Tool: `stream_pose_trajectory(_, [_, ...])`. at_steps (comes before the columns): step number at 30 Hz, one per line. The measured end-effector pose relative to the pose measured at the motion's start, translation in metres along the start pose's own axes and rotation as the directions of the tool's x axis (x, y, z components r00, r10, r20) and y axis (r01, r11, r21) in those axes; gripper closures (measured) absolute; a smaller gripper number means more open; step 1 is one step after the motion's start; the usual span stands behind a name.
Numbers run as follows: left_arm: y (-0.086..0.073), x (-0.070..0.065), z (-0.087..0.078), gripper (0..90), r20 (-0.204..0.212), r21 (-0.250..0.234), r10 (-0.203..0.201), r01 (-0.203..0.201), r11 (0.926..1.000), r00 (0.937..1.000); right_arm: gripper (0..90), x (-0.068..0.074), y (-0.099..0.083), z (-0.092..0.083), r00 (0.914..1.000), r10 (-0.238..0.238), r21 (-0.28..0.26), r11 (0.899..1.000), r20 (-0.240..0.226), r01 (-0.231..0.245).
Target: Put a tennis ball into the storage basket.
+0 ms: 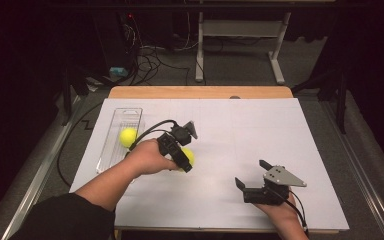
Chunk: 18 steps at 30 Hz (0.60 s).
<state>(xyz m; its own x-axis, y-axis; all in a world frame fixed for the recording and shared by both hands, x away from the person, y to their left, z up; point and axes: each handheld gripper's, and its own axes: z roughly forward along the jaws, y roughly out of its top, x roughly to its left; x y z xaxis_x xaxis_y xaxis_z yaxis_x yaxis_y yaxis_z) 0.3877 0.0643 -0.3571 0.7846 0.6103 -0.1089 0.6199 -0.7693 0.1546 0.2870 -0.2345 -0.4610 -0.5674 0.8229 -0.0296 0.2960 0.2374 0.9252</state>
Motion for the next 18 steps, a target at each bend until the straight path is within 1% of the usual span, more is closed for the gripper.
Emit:
stream_pose_trajectory(1, [-0.003, 0.004, -0.002, 26.1, -0.007, -0.001, -0.006, 0.006, 1.0, 1.0, 0.0, 0.0, 0.0, 0.0, 1.0, 0.0, 0.0, 1.0, 0.0, 0.0])
stream_pose_trajectory(2, [-0.006, 0.007, -0.005, 26.1, -0.015, -0.001, -0.018, 0.018, 0.9998, 0.9997, 0.0, -0.004, -0.001, -0.003, 0.9999, -0.002, 0.0, 1.0, 0.012, 0.002])
stream_pose_trajectory(3, [-0.013, 0.016, -0.01, 26.1, -0.016, -0.009, -0.038, 0.038, 0.9992, 0.9991, 0.0, -0.012, -0.005, -0.01, 0.9994, 0.005, 0.005, 1.0, 0.035, -0.005])
stream_pose_trajectory(4, [-0.013, 0.016, -0.01, 26.1, -0.016, -0.009, -0.038, 0.038, 0.9992, 0.9991, 0.0, -0.012, -0.005, -0.01, 0.9994, 0.005, 0.005, 1.0, 0.035, -0.005])
stream_pose_trajectory(5, [-0.02, 0.024, -0.016, 26.1, -0.024, -0.015, -0.058, 0.058, 0.9982, 0.998, 0.0, -0.018, -0.008, -0.016, 0.9986, 0.007, 0.008, 1.0, 0.052, -0.007])
stream_pose_trajectory(6, [-0.02, 0.024, -0.016, 26.1, -0.024, -0.015, -0.058, 0.058, 0.9982, 0.998, 0.0, -0.018, -0.008, -0.016, 0.9986, 0.007, 0.008, 1.0, 0.052, -0.007])
stream_pose_trajectory(8, [-0.027, 0.033, -0.022, 26.1, -0.033, -0.019, -0.08, 0.079, 0.9967, 0.9963, 0.0, -0.025, -0.012, -0.022, 0.9974, 0.012, 0.008, 1.0, 0.071, -0.012])
stream_pose_trajectory(9, [-0.031, 0.037, -0.025, 26.1, -0.038, -0.016, -0.088, 0.087, 0.9961, 0.9954, 0.0, -0.032, -0.015, -0.029, 0.9961, 0.016, 0.01, 1.0, 0.087, -0.017])
stream_pose_trajectory(10, [-0.038, 0.045, -0.03, 26.1, -0.049, -0.024, -0.11, 0.109, 0.9938, 0.9928, 0.0, -0.035, -0.016, -0.032, 0.9953, 0.021, 0.009, 1.0, 0.095, -0.022])
stream_pose_trajectory(11, [-0.038, 0.045, -0.03, 26.1, -0.049, -0.024, -0.11, 0.109, 0.9938, 0.9928, 0.0, -0.035, -0.016, -0.032, 0.9953, 0.021, 0.009, 1.0, 0.095, -0.022])
stream_pose_trajectory(12, [-0.042, 0.05, -0.033, 26.1, -0.051, -0.022, -0.119, 0.119, 0.9927, 0.9915, 0.0, -0.038, -0.018, -0.035, 0.9942, 0.025, 0.009, 1.0, 0.104, -0.026])
stream_pose_trajectory(13, [-0.047, 0.055, -0.036, 26.1, -0.058, -0.028, -0.137, 0.135, 0.9904, 0.9889, 0.0, -0.04, -0.019, -0.037, 0.9935, 0.029, 0.005, 1.0, 0.111, -0.03])
stream_pose_trajectory(14, [-0.05, 0.058, -0.038, 26.1, -0.06, -0.025, -0.143, 0.142, 0.9895, 0.9879, 0.0, -0.043, -0.02, -0.041, 0.9925, 0.035, 0.004, 0.999, 0.117, -0.036])
stream_pose_trajectory(16, [-0.058, 0.067, -0.042, 26.1, -0.074, -0.026, -0.168, 0.167, 0.9857, 0.983, 0.0, -0.047, -0.021, -0.046, 0.9904, 0.046, -0.002, 0.999, 0.13, -0.046])
stream_pose_trajectory(17, [-0.067, 0.076, -0.046, 26.1, -0.083, -0.025, -0.193, 0.192, 0.9811, 0.9777, 0.0, -0.049, -0.021, -0.047, 0.99, 0.044, -0.003, 0.999, 0.134, -0.044])
stream_pose_trajectory(18, [-0.067, 0.076, -0.046, 26.1, -0.083, -0.025, -0.193, 0.192, 0.9811, 0.9777, 0.0, -0.05, -0.021, -0.048, 0.9896, 0.045, -0.002, 0.999, 0.136, -0.046])
